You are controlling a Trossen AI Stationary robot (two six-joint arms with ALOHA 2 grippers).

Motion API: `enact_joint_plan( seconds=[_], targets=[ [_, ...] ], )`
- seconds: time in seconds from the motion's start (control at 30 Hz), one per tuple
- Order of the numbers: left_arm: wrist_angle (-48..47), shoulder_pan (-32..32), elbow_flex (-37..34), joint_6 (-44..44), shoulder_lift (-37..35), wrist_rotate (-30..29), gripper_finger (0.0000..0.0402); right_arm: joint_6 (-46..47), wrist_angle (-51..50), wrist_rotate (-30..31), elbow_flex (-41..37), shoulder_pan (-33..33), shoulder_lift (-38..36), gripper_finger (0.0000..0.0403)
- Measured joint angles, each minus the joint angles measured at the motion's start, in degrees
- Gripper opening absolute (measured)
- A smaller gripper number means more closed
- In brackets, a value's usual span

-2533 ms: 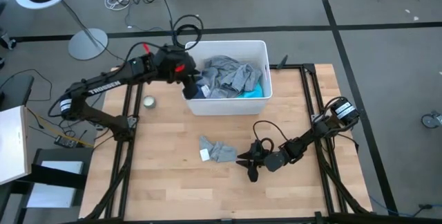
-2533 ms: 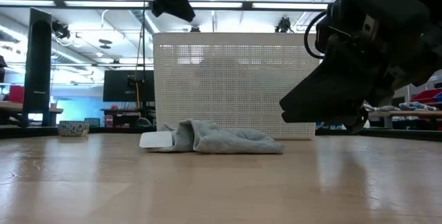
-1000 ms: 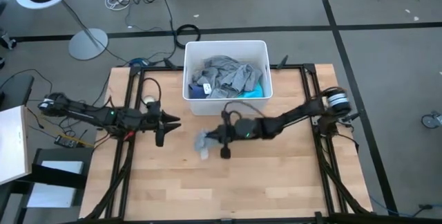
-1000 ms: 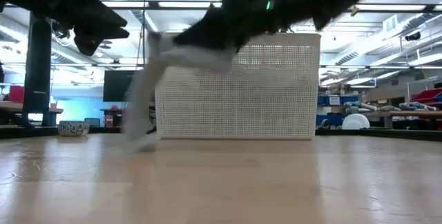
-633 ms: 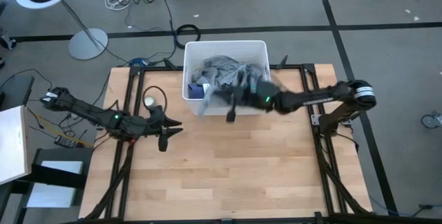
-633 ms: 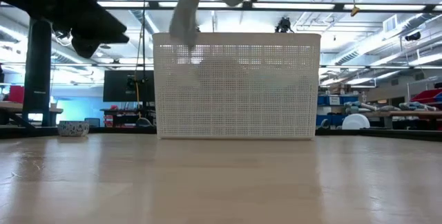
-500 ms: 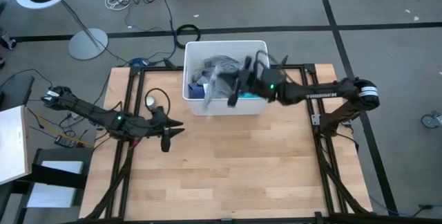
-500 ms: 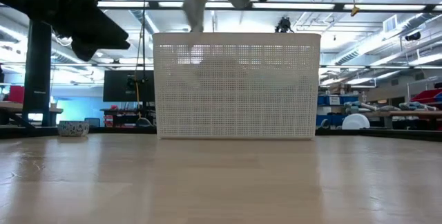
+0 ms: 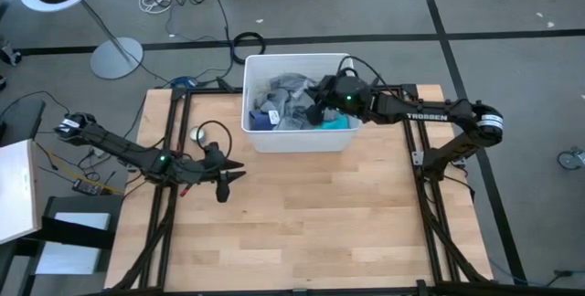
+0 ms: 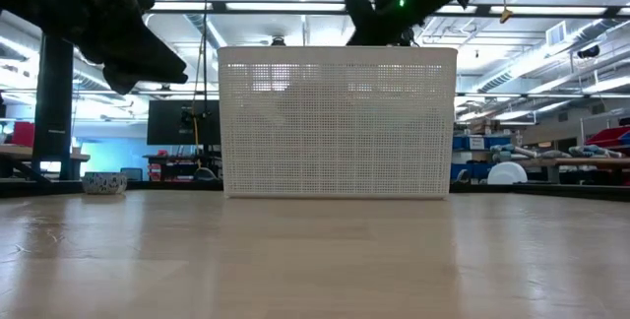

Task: Sort clothes
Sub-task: Put the gray sock into the white laundry bin, then return to Home Position

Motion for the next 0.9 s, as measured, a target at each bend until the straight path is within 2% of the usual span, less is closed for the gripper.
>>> enact_joint_plan(
  seconds=[0.2, 0.33, 0.43, 0.53, 0.63, 0.73, 0.9],
  targets=[
    [0.6, 0.0, 0.0, 0.1, 0.0, 0.0, 0.0131, 4.0, -5.5, -3.3, 0.0, -1.4, -0.3, 0.0098],
    [1.6, 0.0, 0.0, 0.0, 0.0, 0.0, 0.0131, 4.1, -5.0, -4.6, 0.1, -1.5, -4.0, 0.0145],
    [2.1, 0.0, 0.0, 0.0, 0.0, 0.2, 0.0131, 4.5, -5.4, -4.7, 0.1, -0.8, -7.6, 0.0165],
    [2.1, 0.0, 0.0, 0.0, 0.0, 0.5, 0.0131, 8.5, -8.6, -5.9, 0.1, 0.6, -12.1, 0.0173],
    [2.6, 0.0, 0.0, 0.3, 0.0, 0.5, 0.0131, 14.2, -15.4, -10.2, 0.1, 2.4, -17.0, 0.0175],
    [2.7, 0.2, 0.0, 3.2, 0.0, -2.1, 0.0131, 11.5, -24.5, -15.0, 0.1, 5.2, -21.2, 0.0174],
    [2.6, 0.2, -0.1, 7.5, 0.1, -3.3, 0.0131, 11.3, -32.5, -15.2, -5.0, 12.0, -26.4, 0.0174]
  ],
)
